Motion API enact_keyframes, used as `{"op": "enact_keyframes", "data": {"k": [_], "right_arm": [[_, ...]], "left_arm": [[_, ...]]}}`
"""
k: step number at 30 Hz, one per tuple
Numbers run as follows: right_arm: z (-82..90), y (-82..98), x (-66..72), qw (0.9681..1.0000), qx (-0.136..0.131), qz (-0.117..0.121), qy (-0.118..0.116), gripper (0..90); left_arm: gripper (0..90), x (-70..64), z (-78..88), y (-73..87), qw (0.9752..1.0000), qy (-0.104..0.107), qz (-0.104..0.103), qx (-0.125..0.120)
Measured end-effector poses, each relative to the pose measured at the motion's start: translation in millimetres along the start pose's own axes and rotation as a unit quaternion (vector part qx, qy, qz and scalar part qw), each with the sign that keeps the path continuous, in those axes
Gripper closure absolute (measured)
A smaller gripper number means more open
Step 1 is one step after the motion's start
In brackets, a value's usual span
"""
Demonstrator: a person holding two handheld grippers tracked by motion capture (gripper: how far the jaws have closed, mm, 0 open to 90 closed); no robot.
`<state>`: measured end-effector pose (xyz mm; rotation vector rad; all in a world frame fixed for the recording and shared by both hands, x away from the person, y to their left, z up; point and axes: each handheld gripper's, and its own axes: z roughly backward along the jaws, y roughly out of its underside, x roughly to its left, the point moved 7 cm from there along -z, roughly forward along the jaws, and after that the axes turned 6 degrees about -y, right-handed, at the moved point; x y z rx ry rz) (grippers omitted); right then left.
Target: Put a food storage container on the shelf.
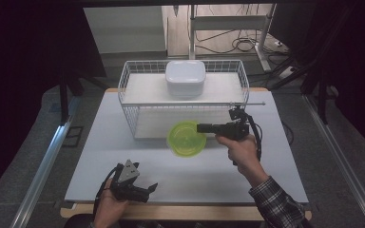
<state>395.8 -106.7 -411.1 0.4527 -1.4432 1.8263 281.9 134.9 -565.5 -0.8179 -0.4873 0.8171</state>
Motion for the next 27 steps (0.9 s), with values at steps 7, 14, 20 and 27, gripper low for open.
{"op": "enact_keyframes", "data": {"k": [7,14,20,27], "right_arm": [[8.2,-32.2,18.2,0.9996,-0.025,0.012,-0.002,82.1],[11.3,-72.0,36.3,0.9984,-0.051,0.025,0.003,82.1],[12.3,-100.0,44.5,0.9968,-0.072,0.030,0.016,82.1],[15.7,-139.2,45.5,0.9922,-0.118,0.022,0.034,82.0]], "left_arm": [[1.4,-0.2,-0.5,0.2,1.0000,0.000,0.000,0.000],[0.8,-0.3,-0.8,0.1,1.0000,0.002,0.002,-0.001],[0.6,-0.9,-0.8,0.3,1.0000,0.004,0.002,0.000],[0.6,-2.2,-1.6,0.6,1.0000,0.009,0.004,0.001]]}}
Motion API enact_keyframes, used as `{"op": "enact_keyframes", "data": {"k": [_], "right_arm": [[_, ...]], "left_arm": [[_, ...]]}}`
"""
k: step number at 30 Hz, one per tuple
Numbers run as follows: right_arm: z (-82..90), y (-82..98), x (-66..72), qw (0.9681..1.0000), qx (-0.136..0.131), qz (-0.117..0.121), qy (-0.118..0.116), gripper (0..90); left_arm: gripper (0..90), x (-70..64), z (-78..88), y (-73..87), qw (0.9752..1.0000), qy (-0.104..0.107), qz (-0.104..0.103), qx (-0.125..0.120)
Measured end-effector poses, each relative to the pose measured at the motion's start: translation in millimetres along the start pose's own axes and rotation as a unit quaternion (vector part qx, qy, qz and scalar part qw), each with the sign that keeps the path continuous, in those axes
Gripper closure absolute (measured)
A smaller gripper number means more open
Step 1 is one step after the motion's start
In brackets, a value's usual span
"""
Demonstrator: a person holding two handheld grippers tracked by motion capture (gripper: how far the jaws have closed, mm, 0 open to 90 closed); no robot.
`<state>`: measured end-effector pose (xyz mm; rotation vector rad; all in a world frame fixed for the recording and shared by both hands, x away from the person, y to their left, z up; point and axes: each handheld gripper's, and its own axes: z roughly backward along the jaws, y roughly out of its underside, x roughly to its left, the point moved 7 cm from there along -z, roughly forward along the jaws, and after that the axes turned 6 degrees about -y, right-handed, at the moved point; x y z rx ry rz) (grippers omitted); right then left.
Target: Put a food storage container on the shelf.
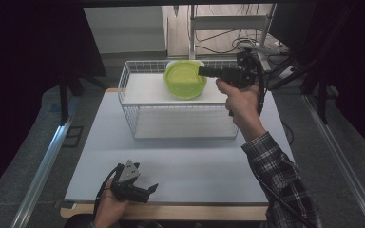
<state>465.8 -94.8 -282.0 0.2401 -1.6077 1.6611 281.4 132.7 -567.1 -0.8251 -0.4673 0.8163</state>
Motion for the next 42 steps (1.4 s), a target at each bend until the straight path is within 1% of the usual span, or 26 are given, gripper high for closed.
{"op": "enact_keyframes", "data": {"k": [1,2,3,4,5,6,7,8,10,11,14,17,19,22,24,29,32,33,35,38,40,41,42], "right_arm": [[-1.9,-9.2,-2.7,0.9999,-0.012,-0.003,0.011,82.0],[-1.9,-9.2,-2.7,0.9999,-0.012,-0.003,0.011,82.0],[-4.7,-16.8,-5.7,0.9995,-0.022,-0.010,0.021,82.0],[-4.7,-16.8,-5.7,0.9995,-0.022,-0.010,0.021,82.0],[-8.5,-23.2,-8.8,0.9988,-0.031,-0.012,0.036,82.0],[-8.5,-23.2,-8.8,0.9988,-0.031,-0.012,0.036,82.0],[-10.1,-26.0,-10.5,0.9984,-0.034,-0.013,0.043,82.0],[-14.2,-31.8,-14.8,0.9975,-0.044,-0.021,0.052,82.0],[-15.6,-33.4,-16.3,0.9971,-0.046,-0.022,0.056,82.0],[-19.3,-36.9,-20.3,0.9961,-0.051,-0.026,0.066,81.9],[-24.8,-40.4,-26.5,0.9947,-0.057,-0.028,0.081,81.9],[-28.2,-41.5,-30.3,0.9941,-0.058,-0.032,0.086,81.9],[-32.3,-41.6,-35.3,0.9933,-0.058,-0.039,0.092,81.8],[-34.4,-41.0,-37.5,0.9931,-0.057,-0.043,0.093,81.8],[-36.3,-41.9,-39.7,0.9923,-0.061,-0.044,0.099,81.7],[-39.6,-43.1,-42.1,0.9920,-0.062,-0.038,0.103,80.5],[-41.9,-44.0,-44.3,0.9913,-0.063,-0.034,0.111,78.6],[-43.8,-44.3,-46.1,0.9908,-0.059,-0.029,0.118,75.9],[-45.0,-45.1,-48.4,0.9909,-0.058,-0.032,0.117,75.5],[-45.6,-45.6,-51.0,0.9903,-0.058,-0.034,0.122,75.5],[-46.3,-45.7,-52.8,0.9901,-0.059,-0.035,0.123,74.3],[-46.8,-45.0,-54.6,0.9897,-0.055,-0.033,0.128,71.6],[-46.7,-44.8,-55.4,0.9896,-0.056,-0.034,0.128,70.9]], "left_arm": [[0.6,-0.5,-0.3,0.1,1.0000,0.001,-0.002,0.001],[0.6,-0.5,-0.3,0.1,1.0000,0.001,-0.002,0.001],[0.6,-1.0,-0.5,0.2,1.0000,0.002,-0.002,0.001],[0.6,-1.0,-0.5,0.2,1.0000,0.002,-0.002,0.001],[0.5,-1.2,-0.6,0.3,1.0000,0.003,-0.002,0.002],[0.5,-1.2,-0.6,0.3,1.0000,0.003,-0.002,0.002],[0.5,-1.1,-0.6,0.4,1.0000,0.003,-0.002,0.002],[0.6,-1.2,-0.5,0.4,1.0000,0.004,-0.002,0.002],[0.5,-1.2,-0.4,0.4,1.0000,0.005,-0.002,0.002],[0.6,-1.3,-0.5,0.6,1.0000,0.006,-0.002,0.002],[0.6,-1.3,-0.8,0.9,1.0000,0.007,-0.003,0.003],[0.5,-1.5,-0.8,0.9,1.0000,0.008,-0.003,0.003],[0.5,-1.9,-0.7,1.0,0.9999,0.009,-0.004,0.004],[0.5,-2.1,-0.9,1.1,0.9999,0.010,-0.004,0.004],[0.6,-2.7,-1.2,1.3,0.9999,0.011,-0.005,0.006],[0.5,-3.1,-1.6,1.4,0.9999,0.011,-0.006,0.007],[0.6,-3.4,-1.7,1.5,0.9999,0.012,-0.007,0.007],[0.6,-3.6,-1.8,1.5,0.9999,0.012,-0.007,0.007],[0.6,-4.0,-2.0,1.7,0.9999,0.013,-0.007,0.008],[0.6,-4.1,-2.3,1.8,0.9998,0.014,-0.007,0.009],[0.6,-4.1,-2.5,2.0,0.9998,0.014,-0.008,0.009],[0.6,-4.2,-2.6,2.1,0.9998,0.014,-0.009,0.010],[0.6,-4.3,-2.5,2.1,0.9998,0.014,-0.010,0.010]]}}
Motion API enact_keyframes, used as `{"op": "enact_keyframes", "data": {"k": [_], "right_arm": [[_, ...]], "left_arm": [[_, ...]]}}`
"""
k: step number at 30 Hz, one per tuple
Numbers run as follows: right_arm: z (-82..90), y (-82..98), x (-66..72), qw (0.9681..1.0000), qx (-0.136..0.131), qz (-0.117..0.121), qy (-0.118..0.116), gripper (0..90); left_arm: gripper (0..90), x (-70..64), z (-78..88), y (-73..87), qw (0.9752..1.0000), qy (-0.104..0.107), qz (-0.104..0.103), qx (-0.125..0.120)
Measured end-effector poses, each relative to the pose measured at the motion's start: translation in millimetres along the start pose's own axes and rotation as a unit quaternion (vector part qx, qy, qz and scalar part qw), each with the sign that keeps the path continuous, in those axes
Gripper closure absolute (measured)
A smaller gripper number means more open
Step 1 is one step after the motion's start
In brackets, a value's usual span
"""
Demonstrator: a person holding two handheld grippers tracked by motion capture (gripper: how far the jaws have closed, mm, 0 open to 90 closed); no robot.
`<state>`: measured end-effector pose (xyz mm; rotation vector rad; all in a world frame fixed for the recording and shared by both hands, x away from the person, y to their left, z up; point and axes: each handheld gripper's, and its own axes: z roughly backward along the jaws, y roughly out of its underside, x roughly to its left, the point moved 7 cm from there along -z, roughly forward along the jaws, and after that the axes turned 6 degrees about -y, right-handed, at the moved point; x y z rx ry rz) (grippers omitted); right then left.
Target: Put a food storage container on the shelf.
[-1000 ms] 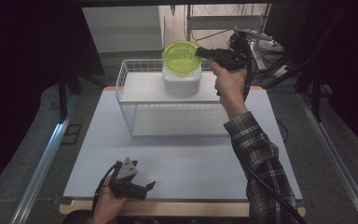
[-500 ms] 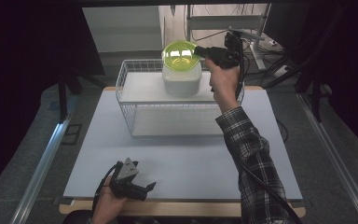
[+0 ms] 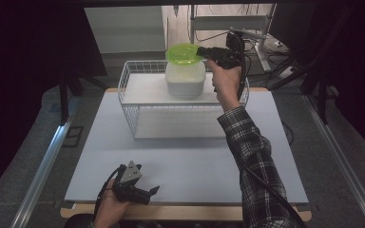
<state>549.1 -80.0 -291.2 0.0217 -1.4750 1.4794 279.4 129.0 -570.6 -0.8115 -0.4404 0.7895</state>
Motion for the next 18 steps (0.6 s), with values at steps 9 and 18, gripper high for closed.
{"op": "enact_keyframes", "data": {"k": [9,18], "right_arm": [[1.9,-0.8,0.3,0.9997,-0.003,0.025,-0.005,47.7],[17.2,3.2,2.9,0.9975,-0.003,0.049,-0.050,30.1]], "left_arm": [[0.6,-0.3,-0.1,0.2,1.0000,0.000,-0.002,0.001],[0.6,-0.6,-0.1,0.4,1.0000,0.000,-0.002,0.002]]}}
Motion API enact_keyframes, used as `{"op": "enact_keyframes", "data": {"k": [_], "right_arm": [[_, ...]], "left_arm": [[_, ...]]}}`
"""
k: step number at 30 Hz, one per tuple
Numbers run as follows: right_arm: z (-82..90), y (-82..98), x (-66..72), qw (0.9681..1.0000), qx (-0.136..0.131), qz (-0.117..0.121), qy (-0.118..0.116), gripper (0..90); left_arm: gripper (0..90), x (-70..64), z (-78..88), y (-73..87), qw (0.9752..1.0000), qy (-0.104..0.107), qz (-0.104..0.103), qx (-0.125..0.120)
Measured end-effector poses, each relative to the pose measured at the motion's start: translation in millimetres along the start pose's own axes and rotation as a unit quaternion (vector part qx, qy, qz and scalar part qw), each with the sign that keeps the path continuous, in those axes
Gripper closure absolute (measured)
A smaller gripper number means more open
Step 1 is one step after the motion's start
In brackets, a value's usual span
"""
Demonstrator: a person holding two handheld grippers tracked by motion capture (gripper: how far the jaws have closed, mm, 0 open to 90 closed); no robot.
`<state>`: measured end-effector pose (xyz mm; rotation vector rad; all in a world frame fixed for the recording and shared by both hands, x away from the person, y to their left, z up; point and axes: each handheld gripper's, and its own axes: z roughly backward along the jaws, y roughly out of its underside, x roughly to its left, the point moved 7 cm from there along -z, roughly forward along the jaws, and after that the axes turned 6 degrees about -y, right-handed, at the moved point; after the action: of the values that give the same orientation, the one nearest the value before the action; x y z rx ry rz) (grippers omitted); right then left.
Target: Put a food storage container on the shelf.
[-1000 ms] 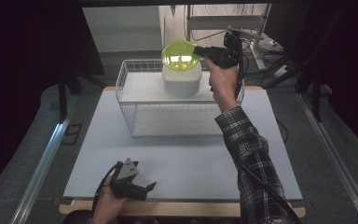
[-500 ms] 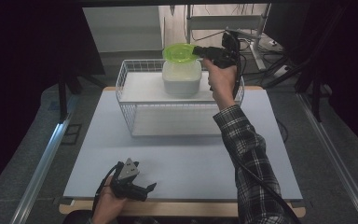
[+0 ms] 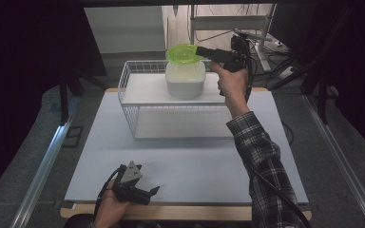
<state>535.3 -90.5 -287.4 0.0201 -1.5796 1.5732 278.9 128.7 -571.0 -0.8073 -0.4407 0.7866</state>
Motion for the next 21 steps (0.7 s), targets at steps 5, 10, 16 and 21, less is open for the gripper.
{"op": "enact_keyframes", "data": {"k": [5,10,16,21], "right_arm": [[7.6,7.2,-0.8,0.9995,0.014,0.026,-0.004,25.4],[20.8,21.3,-3.6,0.9976,0.035,0.059,-0.003,21.6],[33.7,33.4,-3.5,0.9961,0.040,0.077,-0.009,18.2],[39.9,43.8,-4.2,0.9943,0.048,0.094,-0.005,15.4]], "left_arm": [[0.6,0.1,-0.4,0.1,1.0000,-0.001,0.000,0.000],[0.6,-0.2,-0.8,-0.1,1.0000,-0.001,0.000,0.000],[0.5,0.2,-0.7,-0.4,1.0000,-0.001,0.002,-0.003],[0.5,0.3,-0.5,-0.7,1.0000,0.000,0.004,-0.005]]}}
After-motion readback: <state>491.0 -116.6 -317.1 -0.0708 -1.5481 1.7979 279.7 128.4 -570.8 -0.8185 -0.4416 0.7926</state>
